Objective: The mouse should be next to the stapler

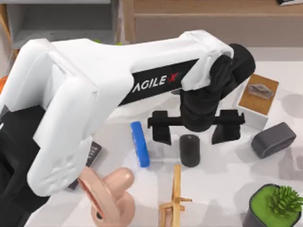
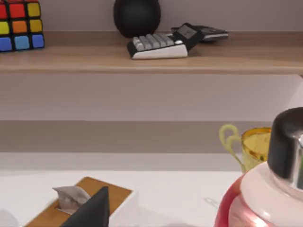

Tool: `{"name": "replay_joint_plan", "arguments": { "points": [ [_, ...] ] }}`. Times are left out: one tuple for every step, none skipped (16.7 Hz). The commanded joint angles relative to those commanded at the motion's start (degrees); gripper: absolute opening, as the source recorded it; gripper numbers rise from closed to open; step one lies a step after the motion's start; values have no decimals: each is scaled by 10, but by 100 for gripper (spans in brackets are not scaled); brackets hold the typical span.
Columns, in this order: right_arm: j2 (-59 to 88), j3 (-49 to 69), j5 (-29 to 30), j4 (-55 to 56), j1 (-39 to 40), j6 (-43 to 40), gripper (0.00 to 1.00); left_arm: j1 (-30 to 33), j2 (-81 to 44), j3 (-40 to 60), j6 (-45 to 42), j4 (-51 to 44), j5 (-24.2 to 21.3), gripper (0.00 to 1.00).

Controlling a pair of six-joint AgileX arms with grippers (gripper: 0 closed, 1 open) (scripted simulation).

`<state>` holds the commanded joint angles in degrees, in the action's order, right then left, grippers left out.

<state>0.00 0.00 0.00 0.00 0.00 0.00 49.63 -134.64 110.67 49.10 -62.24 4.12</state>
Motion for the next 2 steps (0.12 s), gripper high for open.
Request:
{"name": "replay_joint_plan", "arguments": {
  "points": [
    [0,0,0,0,0,0,100,0,0,0,0,0,0,100],
    [0,0,0,0,0,0,100,0,0,0,0,0,0,100]
  ]
}}
